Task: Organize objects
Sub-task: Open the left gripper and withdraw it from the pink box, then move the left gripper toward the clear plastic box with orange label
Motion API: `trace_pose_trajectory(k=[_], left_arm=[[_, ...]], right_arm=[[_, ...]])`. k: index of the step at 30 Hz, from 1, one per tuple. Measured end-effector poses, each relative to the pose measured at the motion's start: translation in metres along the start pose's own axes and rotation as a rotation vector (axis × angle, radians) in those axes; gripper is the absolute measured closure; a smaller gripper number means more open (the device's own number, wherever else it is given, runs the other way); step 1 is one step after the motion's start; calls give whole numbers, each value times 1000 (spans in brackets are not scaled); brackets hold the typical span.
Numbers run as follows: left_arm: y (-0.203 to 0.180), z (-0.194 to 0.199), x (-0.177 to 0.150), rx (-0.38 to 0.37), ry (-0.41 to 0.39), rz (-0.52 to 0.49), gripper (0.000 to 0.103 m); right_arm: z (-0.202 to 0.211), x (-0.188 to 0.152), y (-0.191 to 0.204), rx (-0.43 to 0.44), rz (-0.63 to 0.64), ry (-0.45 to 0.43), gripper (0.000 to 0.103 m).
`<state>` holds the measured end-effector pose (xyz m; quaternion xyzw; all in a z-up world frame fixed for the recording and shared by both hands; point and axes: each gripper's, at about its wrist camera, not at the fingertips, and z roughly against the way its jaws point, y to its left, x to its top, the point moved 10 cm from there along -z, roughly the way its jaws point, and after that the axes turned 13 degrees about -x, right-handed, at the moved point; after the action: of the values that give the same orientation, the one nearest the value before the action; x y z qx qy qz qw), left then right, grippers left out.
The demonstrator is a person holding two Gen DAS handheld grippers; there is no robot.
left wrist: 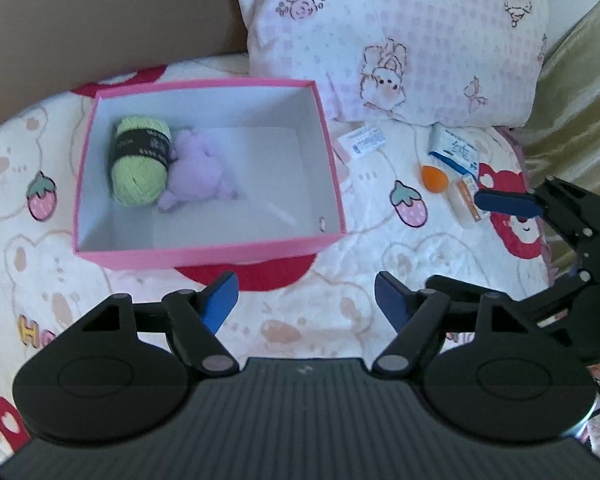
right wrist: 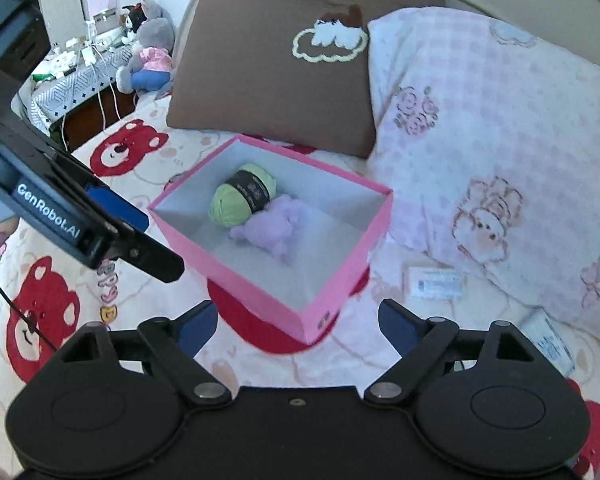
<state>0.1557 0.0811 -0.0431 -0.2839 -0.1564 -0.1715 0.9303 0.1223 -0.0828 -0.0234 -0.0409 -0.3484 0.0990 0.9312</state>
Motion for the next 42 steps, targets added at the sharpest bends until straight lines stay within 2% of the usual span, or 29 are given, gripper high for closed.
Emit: trace_pose_trajectory(k=[4, 7, 15, 19, 27, 33, 42], left_arm=[[-5, -6, -9, -25, -15, 9, 27], [-13, -8, -14, -60, -9, 23, 27], [-43, -13, -30, -51, 48, -14, 26], [-60, -22, -43, -63, 76, -39, 23], [-95, -65, -55, -93, 146, -91, 20], [-117, -99, -55, -105, 185, -125, 17], [-143, -138, -43, -125, 176, -166, 15]], right_arm=[[17, -11, -7, -20, 18, -22, 13], [21, -20, -16, -35, -28, -15, 13], [44, -47, -32, -46, -71, -35, 13], [51, -70, -49, -72, -77, -32, 13], [47, -121, -98, -96, -203, -28, 13], [40, -143, -124, -133, -261, -68, 13], [15, -166, -146, -219, -235, -103, 13]])
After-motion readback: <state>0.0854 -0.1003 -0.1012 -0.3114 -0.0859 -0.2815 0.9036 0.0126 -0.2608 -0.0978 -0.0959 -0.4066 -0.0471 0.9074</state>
